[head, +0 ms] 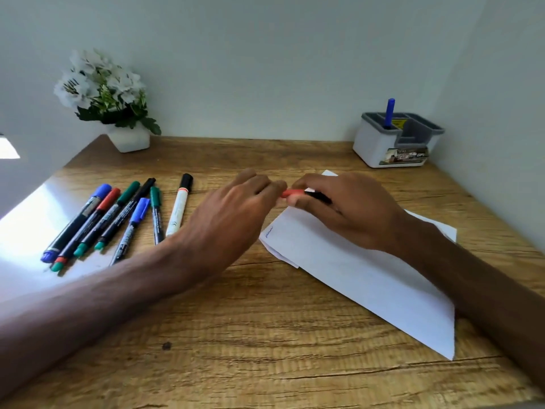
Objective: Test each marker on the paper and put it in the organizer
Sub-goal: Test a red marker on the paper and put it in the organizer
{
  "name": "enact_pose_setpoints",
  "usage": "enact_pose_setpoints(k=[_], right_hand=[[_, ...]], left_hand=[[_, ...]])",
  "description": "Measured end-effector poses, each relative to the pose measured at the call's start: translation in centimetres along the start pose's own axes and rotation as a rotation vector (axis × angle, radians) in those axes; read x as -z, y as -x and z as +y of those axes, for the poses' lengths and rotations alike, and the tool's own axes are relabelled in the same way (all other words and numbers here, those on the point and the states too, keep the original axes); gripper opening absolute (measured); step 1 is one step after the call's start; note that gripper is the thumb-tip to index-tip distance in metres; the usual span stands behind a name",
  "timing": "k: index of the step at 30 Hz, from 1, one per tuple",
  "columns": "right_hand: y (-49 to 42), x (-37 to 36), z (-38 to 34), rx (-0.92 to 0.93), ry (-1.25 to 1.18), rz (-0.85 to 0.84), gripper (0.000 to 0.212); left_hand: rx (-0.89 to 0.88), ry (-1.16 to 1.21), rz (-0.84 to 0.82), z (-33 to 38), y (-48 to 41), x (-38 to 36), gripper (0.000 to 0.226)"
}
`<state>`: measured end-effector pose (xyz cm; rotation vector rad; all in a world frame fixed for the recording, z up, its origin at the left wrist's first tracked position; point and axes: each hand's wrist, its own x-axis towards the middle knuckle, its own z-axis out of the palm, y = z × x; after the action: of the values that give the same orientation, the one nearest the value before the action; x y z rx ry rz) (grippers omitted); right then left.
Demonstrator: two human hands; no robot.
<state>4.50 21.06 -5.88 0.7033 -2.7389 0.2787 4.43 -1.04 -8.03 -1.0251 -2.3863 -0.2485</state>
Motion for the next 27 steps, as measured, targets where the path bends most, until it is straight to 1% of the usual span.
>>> enact_pose_setpoints(k=[1, 2, 3, 4, 6, 8, 10, 12, 13, 15, 19, 22, 24, 27], right_hand=[[-0.1, 0.1, 0.3, -0.075, -0.083, -0.019, 0.047], [-0.2, 0.3, 0.6, -0.137, -0.269, 0.003, 0.035], [-0.4, 0.5, 0.9, -0.196, -0.515, 0.058, 0.023], [-0.5, 0.9, 1.2, -0.258, -0.739, 0.109, 0.022], [-0.8, 1.6, 1.5, -0.338, -1.057, 0.124, 0.031], [-0.8, 1.9, 1.5, -0.333, -1.303, 0.094, 0.036], [-0.9, 1.9, 1.6, -0.329, -1.551, 0.047, 0.043], [-0.9, 1.6, 1.8, -0.335, -1.697, 0.023, 0.05], [-0.8, 1.5, 1.9, -0.335, -1.727, 0.023, 0.05], [-0.8, 1.1, 1.9, -0.333, -1.727, 0.04, 0.042], [-0.6, 0.8, 1.6, -0.362, -1.568, 0.07, 0.016], [-0.5, 0.8, 1.5, -0.408, -1.414, 0.106, 0.027], [-0.4, 1.2, 1.5, -0.389, -1.366, 0.116, 0.027], [-0.1, 2.3, 1.1, -0.322, -1.358, 0.024, 0.035]], left_hand=[[0.048, 0.035, 0.021, 0.0, 0.0, -0.1, 0.029], [0.105, 0.073, 0.053, -0.1, 0.0, -0.1, 0.021], [0.157, 0.106, 0.084, -0.2, 0.1, -0.2, 0.016], [0.193, 0.133, 0.105, -0.2, 0.1, -0.3, 0.014], [0.209, 0.181, 0.138, 0.3, 0.2, -0.1, 0.011], [0.206, 0.227, 0.146, 0.7, 0.2, 0.0, 0.017], [0.188, 0.269, 0.102, 0.9, 0.2, -0.1, 0.019], [0.2, 0.372, 0.022, 0.6, 0.1, -0.2, 0.01], [0.227, 0.451, -0.021, 0.3, -0.1, -0.1, 0.009], [0.269, 0.591, -0.098, -0.1, -0.3, 0.1, 0.019], [0.291, 0.72, -0.264, -0.5, -0.5, 0.1, 0.024], [0.306, 0.743, -0.322, -0.6, -0.5, 0.0, 0.027], [0.316, 0.73, -0.338, -0.4, -0.5, 0.0, 0.029], [0.342, 0.717, -0.357, 0.1, -0.2, -0.1, 0.042]])
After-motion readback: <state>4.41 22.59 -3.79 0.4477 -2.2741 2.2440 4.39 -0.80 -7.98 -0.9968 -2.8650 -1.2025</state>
